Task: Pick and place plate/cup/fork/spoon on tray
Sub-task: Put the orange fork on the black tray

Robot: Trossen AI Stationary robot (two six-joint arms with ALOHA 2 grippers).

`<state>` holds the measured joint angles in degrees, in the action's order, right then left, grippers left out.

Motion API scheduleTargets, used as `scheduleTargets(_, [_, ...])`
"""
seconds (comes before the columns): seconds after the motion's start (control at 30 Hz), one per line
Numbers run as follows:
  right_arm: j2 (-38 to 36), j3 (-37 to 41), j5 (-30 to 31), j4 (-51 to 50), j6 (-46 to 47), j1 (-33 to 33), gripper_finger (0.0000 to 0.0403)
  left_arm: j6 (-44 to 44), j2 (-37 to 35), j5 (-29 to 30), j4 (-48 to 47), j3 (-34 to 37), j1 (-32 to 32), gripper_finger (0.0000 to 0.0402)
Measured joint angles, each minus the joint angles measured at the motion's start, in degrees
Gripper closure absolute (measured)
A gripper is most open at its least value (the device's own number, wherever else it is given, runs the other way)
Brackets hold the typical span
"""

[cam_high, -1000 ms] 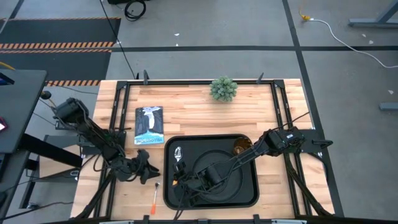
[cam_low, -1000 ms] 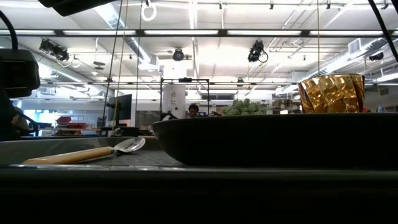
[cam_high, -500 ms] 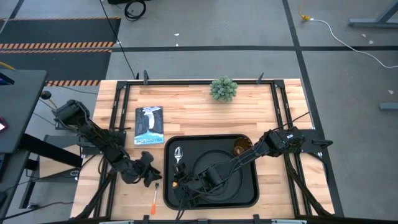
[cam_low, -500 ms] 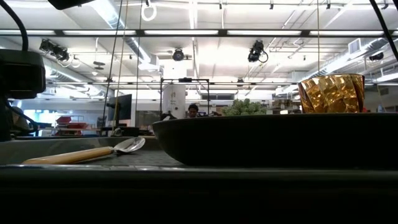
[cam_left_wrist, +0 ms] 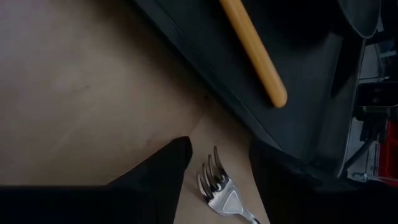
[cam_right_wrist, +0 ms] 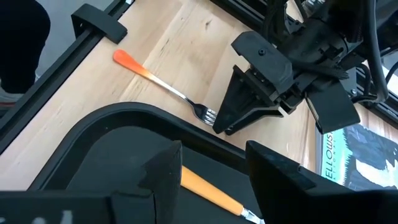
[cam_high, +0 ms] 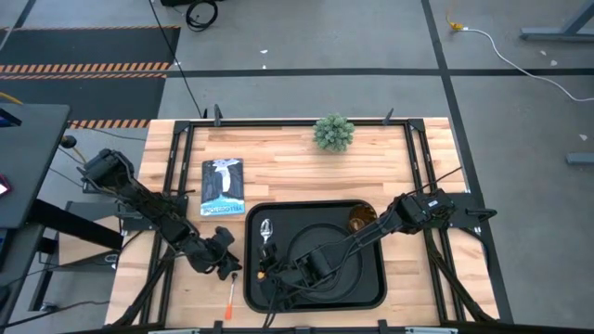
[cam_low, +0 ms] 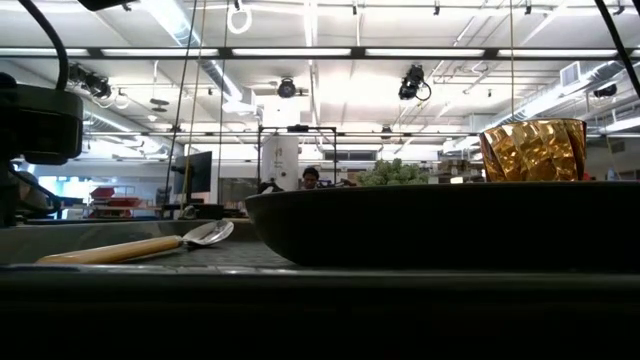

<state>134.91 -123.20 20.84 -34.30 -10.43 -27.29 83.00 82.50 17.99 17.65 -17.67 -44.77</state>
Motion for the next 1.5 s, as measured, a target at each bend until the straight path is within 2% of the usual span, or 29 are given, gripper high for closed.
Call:
scheduleTargets(0.13, [0.0, 0.0, 0.0, 0.0, -0.2, 0.0, 0.0218, -1.0, 0.0, -1.0, -0.3, 0.0, 0.0, 0.0219])
scheduleTargets(0.57, [0.0, 0.0, 0.0, 0.0, -0.2, 0.0, 0.0218, -4.7, 0.0, -1.5, -1.8, 0.0, 0.0, 0.0282])
scheduleTargets(1.5, [0.0, 0.0, 0.0, 0.0, 0.0, 0.0, 0.0218, -7.5, 0.0, -2.3, -1.8, 0.1, -0.1, 0.0365])
